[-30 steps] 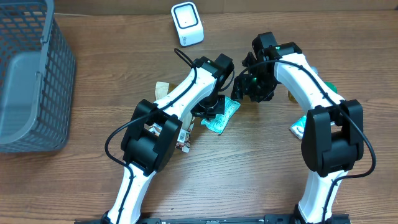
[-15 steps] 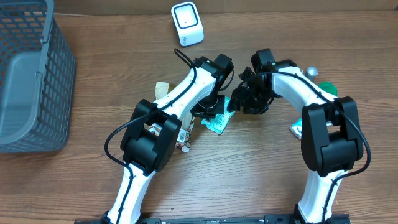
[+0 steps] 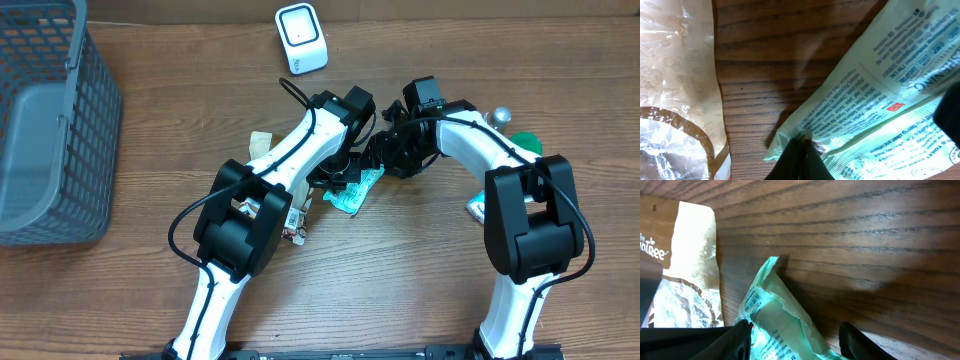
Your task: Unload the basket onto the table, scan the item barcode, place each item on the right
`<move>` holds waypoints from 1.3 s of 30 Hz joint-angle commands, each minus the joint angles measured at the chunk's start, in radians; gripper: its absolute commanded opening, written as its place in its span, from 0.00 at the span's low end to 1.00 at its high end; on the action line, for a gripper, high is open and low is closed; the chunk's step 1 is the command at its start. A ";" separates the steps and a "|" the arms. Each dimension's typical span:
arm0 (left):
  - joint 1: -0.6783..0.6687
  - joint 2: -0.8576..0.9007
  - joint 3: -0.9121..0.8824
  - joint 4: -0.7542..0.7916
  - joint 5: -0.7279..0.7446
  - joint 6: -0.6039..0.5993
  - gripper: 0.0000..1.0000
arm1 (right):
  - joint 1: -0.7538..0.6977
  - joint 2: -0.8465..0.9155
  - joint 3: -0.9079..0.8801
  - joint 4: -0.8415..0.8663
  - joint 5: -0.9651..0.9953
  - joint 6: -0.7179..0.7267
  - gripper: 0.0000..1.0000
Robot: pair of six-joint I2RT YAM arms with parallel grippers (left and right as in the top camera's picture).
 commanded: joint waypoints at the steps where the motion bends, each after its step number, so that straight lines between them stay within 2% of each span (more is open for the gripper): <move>1: 0.000 0.027 -0.039 0.008 -0.003 -0.014 0.04 | 0.001 0.007 -0.007 0.006 -0.016 0.008 0.54; 9: 0.000 0.027 -0.039 0.010 -0.003 -0.014 0.04 | 0.001 0.007 -0.011 0.005 -0.016 0.009 0.49; 11: 0.000 0.027 -0.039 0.011 -0.003 -0.014 0.04 | 0.001 0.007 -0.011 -0.002 -0.016 0.008 0.45; 17: 0.000 0.027 -0.039 0.011 -0.003 -0.014 0.04 | 0.002 0.007 -0.011 -0.030 -0.017 0.008 0.19; 19: 0.000 0.027 -0.039 0.011 -0.003 -0.014 0.04 | 0.001 0.007 -0.011 -0.032 -0.017 0.008 0.17; 20: 0.000 0.027 -0.039 0.011 -0.003 -0.014 0.04 | 0.001 0.007 -0.011 -0.032 -0.017 0.008 0.19; 21: 0.000 0.027 -0.039 0.011 -0.003 -0.014 0.04 | 0.001 0.007 -0.011 -0.032 -0.016 0.008 0.28; 22: 0.000 0.027 -0.039 0.011 -0.003 -0.014 0.05 | 0.001 0.007 -0.011 -0.031 -0.016 0.008 0.42; 23: 0.000 0.027 -0.039 0.011 -0.003 -0.014 0.04 | 0.001 0.007 -0.011 -0.031 -0.016 0.008 0.45; 29: 0.000 0.027 -0.039 0.011 -0.003 -0.014 0.05 | 0.001 0.007 -0.011 -0.030 -0.016 0.008 0.45; 32: 0.000 0.027 -0.039 0.010 -0.002 -0.014 0.04 | 0.001 0.007 -0.011 -0.036 -0.017 0.008 0.37; 36: 0.005 0.026 -0.035 0.010 0.027 -0.009 0.04 | -0.001 0.007 -0.011 -0.037 -0.021 0.008 0.20; 39: 0.015 0.026 -0.029 -0.001 0.048 0.006 0.04 | -0.001 0.007 -0.008 -0.035 -0.064 0.003 0.14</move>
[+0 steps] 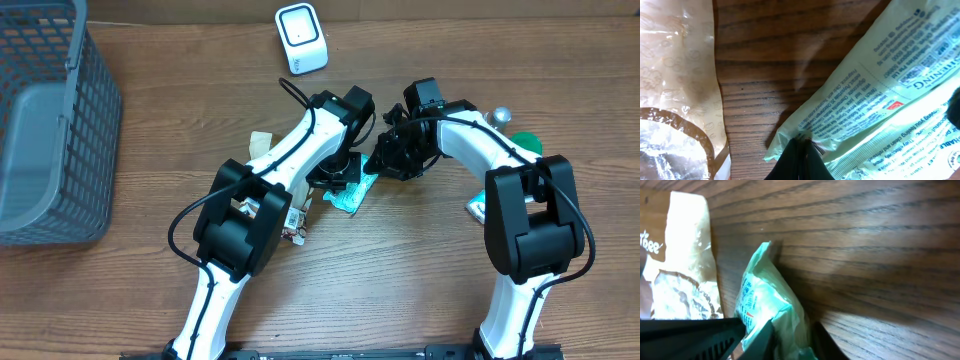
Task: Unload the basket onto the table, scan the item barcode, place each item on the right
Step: 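Open the left gripper and return the left arm to the basket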
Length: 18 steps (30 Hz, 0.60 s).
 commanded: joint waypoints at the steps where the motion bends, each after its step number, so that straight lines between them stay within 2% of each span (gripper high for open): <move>1: 0.016 0.026 -0.027 -0.006 0.039 0.006 0.04 | 0.000 0.006 -0.007 0.005 -0.067 -0.008 0.13; 6: 0.042 0.026 0.043 -0.069 0.060 0.058 0.04 | -0.002 0.002 0.010 -0.002 -0.144 -0.097 0.07; 12: 0.076 -0.003 0.228 -0.188 0.064 0.126 0.04 | -0.027 -0.036 0.017 -0.034 -0.235 -0.184 0.05; 18: 0.135 -0.069 0.386 -0.282 0.064 0.137 0.04 | -0.066 -0.127 0.017 -0.130 -0.288 -0.292 0.04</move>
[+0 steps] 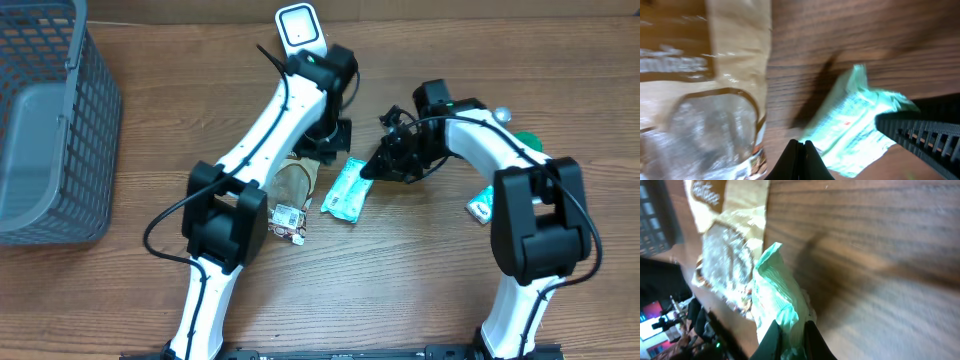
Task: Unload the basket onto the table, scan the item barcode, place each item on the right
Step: 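Open the left gripper and return the left arm to the basket, then lift the wipes pack with the right gripper toward the white scanner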
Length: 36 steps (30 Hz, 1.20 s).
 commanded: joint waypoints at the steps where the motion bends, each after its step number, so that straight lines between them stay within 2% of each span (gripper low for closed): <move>1: 0.053 -0.084 0.084 -0.032 0.011 0.032 0.04 | -0.022 -0.121 0.017 -0.039 -0.070 -0.112 0.04; 10: 0.210 -0.156 0.096 -0.128 -0.003 0.127 0.04 | -0.023 -0.243 0.017 -0.132 -0.135 -0.171 0.04; 17: 0.344 -0.154 0.096 -0.185 -0.073 0.127 0.06 | -0.023 -0.252 0.017 -0.182 -0.163 -0.171 0.04; 21: 0.406 -0.154 0.096 -0.185 -0.133 0.126 0.10 | -0.023 -0.253 0.017 -0.199 -0.163 -0.170 0.04; 23: 0.435 -0.153 0.096 -0.186 -0.181 0.126 0.34 | -0.023 -0.252 0.017 -0.205 -0.163 -0.170 0.04; 25: 0.449 -0.153 0.096 -0.187 -0.196 0.125 0.62 | -0.023 -0.252 0.017 -0.209 -0.163 -0.170 0.04; 26: 0.454 -0.153 0.096 -0.187 -0.198 0.124 0.84 | -0.023 -0.252 0.017 -0.211 -0.163 -0.170 0.04; 27: 0.457 -0.153 0.096 -0.187 -0.198 0.124 1.00 | -0.023 -0.252 0.017 -0.214 -0.163 -0.170 0.04; 36: 0.459 -0.153 0.096 -0.161 -0.198 0.124 0.99 | -0.023 -0.252 0.017 -0.250 -0.174 -0.170 0.04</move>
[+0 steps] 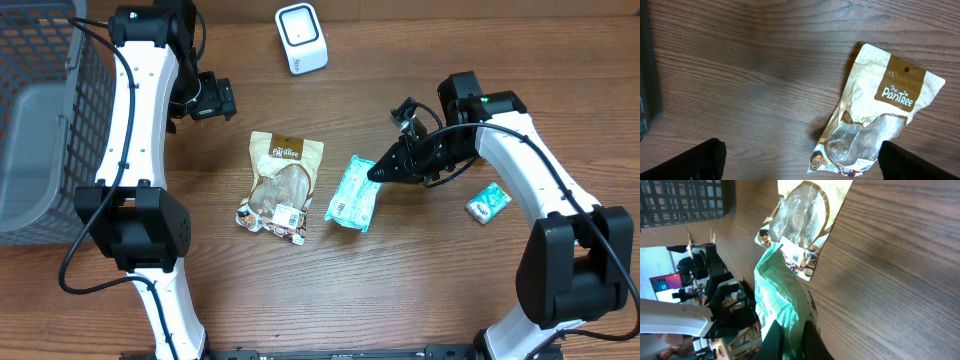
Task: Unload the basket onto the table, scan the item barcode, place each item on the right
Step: 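Lift the wipes pack with the right gripper toward the white scanner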
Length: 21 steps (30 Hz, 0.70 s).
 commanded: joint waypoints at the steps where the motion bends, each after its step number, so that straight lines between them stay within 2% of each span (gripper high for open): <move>1: -0.001 -0.013 0.014 0.002 -0.017 0.011 0.99 | 0.002 -0.029 0.017 0.000 -0.042 -0.008 0.04; 21: -0.001 -0.013 0.013 0.002 -0.017 0.011 1.00 | 0.002 -0.029 0.016 -0.003 -0.041 -0.001 0.04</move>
